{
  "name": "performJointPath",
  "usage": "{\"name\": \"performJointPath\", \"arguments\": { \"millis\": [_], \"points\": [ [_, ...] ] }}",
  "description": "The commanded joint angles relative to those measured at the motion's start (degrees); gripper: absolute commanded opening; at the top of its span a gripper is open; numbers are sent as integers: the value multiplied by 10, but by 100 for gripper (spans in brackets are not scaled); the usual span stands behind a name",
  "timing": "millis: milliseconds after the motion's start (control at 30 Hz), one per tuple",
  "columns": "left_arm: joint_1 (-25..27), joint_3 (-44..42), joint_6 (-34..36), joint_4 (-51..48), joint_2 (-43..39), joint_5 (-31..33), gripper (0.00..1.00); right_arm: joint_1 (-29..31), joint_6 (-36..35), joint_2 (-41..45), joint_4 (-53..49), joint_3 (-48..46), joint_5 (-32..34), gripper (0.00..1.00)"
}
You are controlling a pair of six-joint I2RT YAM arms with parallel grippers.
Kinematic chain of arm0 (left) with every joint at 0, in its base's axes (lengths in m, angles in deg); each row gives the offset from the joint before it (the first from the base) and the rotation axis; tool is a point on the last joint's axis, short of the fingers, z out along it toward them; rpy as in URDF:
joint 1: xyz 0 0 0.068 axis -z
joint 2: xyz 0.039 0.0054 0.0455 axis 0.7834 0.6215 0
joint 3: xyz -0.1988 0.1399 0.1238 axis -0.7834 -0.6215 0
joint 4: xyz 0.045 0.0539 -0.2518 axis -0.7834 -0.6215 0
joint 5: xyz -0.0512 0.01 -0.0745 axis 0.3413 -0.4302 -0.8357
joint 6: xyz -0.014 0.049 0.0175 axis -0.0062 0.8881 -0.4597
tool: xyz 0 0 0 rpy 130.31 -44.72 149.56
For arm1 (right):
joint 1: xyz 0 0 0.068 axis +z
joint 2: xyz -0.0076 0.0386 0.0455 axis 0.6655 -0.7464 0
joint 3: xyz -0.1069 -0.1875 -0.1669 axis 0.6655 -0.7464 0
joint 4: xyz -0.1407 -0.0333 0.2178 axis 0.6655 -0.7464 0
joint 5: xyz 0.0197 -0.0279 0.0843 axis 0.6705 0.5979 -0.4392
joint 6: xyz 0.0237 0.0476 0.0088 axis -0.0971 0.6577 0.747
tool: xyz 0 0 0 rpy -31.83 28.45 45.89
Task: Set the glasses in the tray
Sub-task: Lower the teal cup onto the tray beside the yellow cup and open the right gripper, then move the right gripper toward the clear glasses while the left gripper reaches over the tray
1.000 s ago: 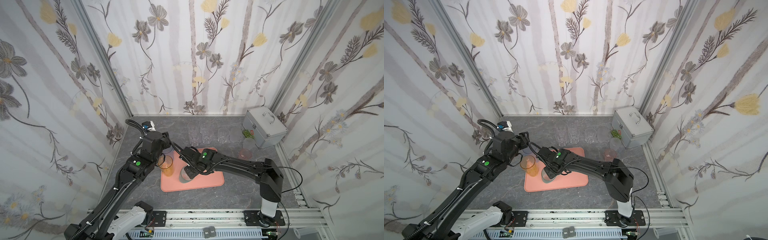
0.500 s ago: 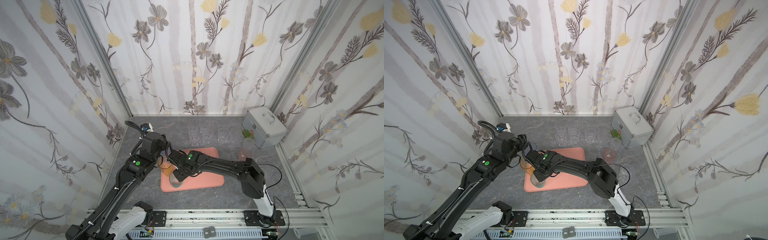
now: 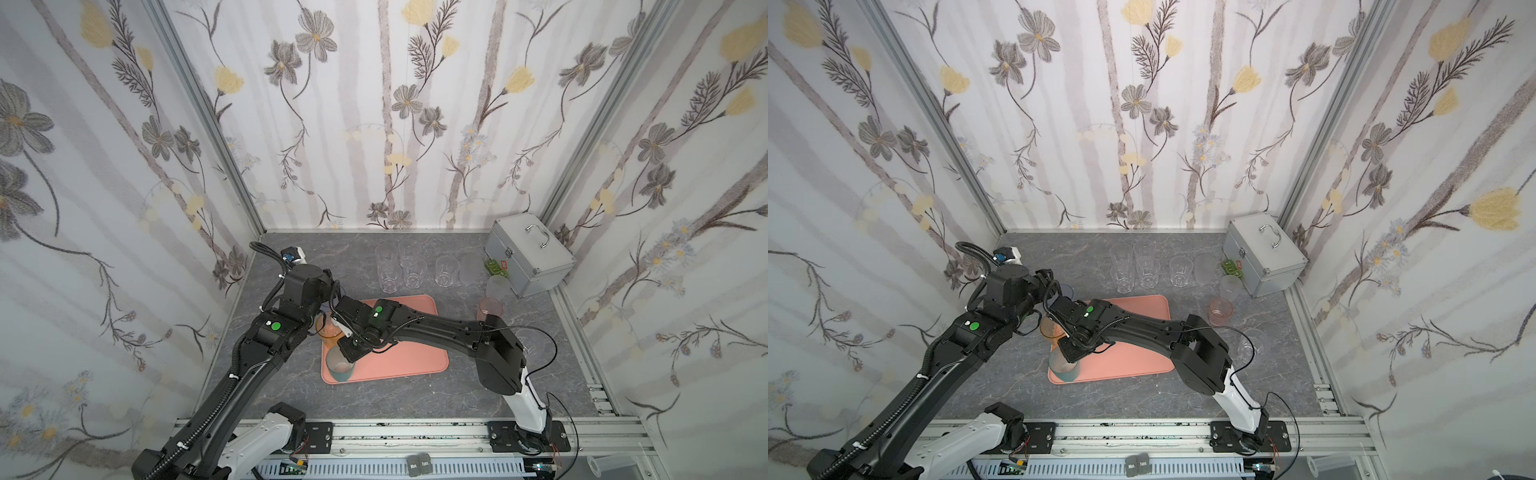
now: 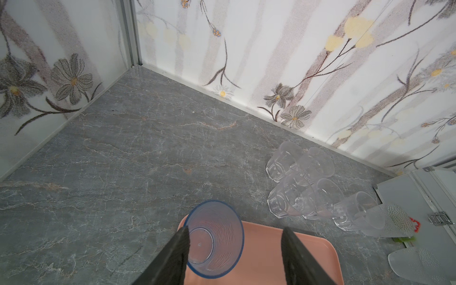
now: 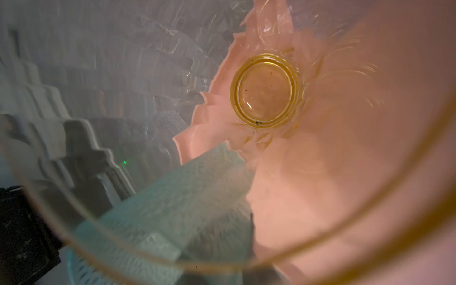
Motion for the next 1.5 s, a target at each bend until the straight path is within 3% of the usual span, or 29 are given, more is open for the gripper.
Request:
{"name": "performJointPath", "arguments": {
  "millis": [0,233,533,867,1033,1167,1300,1467],
  "points": [
    [1,3,-9,18,-1,-14,62,2,19,-9,30,5,-19,18],
    [1,5,-10,18,5,-19,62,-1,28,-18,47,6,-47,18],
    [1,1,-9,19,1,-17,62,-4,29,-7,46,3,-38,26],
    [0,4,5,18,-6,-6,64,-23,29,86,62,-55,-31,38],
    [-1,7,24,22,-28,36,75,-57,15,148,80,-118,-8,39],
    [-8,-4,41,48,-65,68,100,-109,2,192,83,-155,17,40],
    [-17,-9,65,65,-65,6,100,-169,-7,221,90,-182,34,40],
    [-13,-5,46,70,-8,-81,90,-235,-11,248,113,-219,38,40]
  ]
}}
